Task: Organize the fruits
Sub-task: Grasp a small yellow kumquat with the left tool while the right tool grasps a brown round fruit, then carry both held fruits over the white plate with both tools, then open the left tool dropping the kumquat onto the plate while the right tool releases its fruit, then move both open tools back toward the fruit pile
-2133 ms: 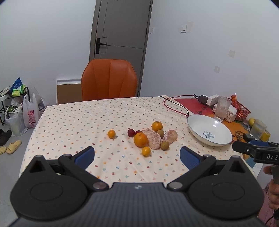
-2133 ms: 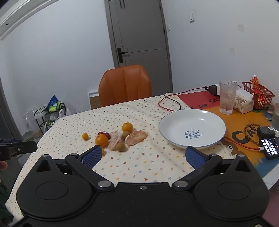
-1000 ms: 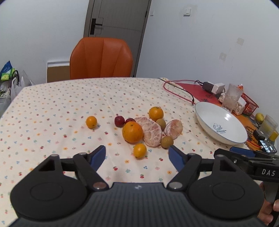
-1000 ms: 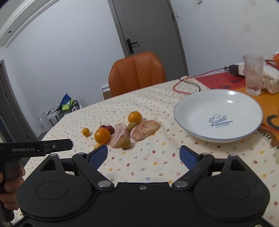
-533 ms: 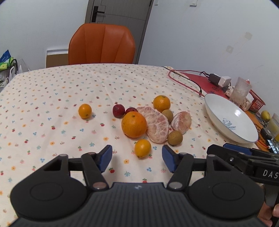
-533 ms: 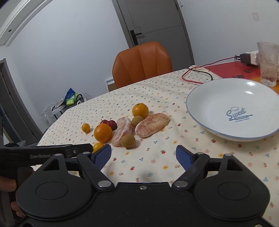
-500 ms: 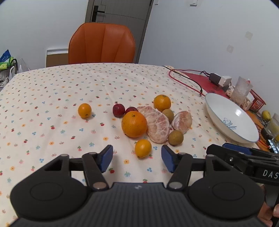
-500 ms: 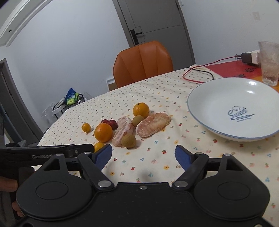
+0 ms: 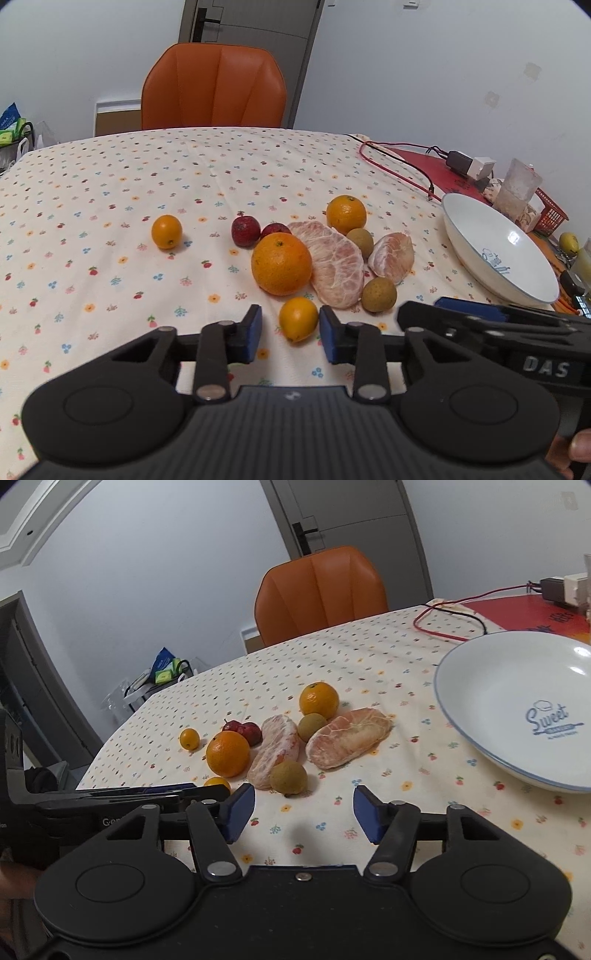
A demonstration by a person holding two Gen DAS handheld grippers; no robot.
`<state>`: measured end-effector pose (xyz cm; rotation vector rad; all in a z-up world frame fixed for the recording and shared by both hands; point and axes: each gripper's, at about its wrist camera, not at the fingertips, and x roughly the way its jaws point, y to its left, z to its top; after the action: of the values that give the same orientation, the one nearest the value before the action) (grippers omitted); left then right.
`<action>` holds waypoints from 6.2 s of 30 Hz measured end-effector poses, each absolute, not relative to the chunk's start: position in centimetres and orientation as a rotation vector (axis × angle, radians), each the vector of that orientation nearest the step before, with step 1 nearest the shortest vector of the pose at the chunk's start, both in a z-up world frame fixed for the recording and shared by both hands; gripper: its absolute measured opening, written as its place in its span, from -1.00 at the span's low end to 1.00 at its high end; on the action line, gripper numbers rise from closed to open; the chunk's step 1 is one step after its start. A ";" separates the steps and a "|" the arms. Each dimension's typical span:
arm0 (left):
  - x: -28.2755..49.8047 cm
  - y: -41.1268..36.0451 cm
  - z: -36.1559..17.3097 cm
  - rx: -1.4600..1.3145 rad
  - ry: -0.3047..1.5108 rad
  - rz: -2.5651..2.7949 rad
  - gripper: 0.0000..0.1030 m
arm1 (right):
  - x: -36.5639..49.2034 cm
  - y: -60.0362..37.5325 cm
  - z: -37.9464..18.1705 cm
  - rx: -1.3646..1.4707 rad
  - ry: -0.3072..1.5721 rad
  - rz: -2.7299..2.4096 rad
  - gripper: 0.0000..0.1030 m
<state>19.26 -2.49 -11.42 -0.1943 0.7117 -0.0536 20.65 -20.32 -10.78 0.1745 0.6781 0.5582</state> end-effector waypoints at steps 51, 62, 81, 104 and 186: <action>9.3 -2.9 -4.7 -0.178 0.526 0.018 -0.59 | 16.4 -20.1 -7.5 0.155 0.578 0.619 -0.55; 9.6 -5.9 -2.7 -0.139 0.491 -0.025 -0.59 | 14.9 -23.1 -6.0 0.169 0.535 0.576 -0.55; 14.3 -12.7 -2.9 -0.082 0.512 -0.153 -0.59 | 15.2 -30.0 -6.3 0.203 0.518 0.438 -0.55; 22.7 -19.3 -5.9 -0.046 0.592 -0.258 -0.59 | 19.2 -35.3 -7.8 0.245 0.491 0.294 -0.55; 17.7 -4.3 -4.6 -0.176 0.556 0.007 0.90 | 18.7 -27.5 -8.7 0.300 0.487 0.354 1.00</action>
<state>17.68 -4.33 -4.62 -0.1764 0.5557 0.0072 18.67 -27.54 -8.66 0.3002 0.4867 0.3542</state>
